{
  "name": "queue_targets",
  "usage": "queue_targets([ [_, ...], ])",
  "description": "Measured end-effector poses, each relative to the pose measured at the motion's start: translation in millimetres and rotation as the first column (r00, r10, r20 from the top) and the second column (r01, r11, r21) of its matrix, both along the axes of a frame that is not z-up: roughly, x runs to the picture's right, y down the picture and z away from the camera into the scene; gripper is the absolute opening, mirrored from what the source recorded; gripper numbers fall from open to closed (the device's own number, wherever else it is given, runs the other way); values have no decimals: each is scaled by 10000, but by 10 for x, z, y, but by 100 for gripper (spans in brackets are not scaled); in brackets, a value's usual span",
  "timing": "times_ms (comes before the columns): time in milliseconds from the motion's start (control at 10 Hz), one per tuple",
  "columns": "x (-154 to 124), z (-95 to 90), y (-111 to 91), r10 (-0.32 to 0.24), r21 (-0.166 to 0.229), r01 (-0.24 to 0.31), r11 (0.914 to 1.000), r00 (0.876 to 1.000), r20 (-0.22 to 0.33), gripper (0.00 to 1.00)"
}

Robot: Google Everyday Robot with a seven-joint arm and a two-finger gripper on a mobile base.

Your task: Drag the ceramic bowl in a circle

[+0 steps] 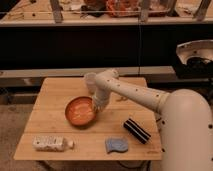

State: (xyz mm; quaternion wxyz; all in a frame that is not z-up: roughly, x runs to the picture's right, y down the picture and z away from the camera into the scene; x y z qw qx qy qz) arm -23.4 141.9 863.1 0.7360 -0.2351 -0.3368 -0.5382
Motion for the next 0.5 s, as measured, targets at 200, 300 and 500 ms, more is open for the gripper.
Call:
queue_targets([
  [200, 313, -82, -12, 380, 104, -377, 9992, 9985, -393, 0],
  [300, 388, -173, 28, 408, 152, -401, 9991, 9977, -536, 0],
  [500, 382, -389, 211, 191, 149, -183, 9997, 9981, -591, 0],
])
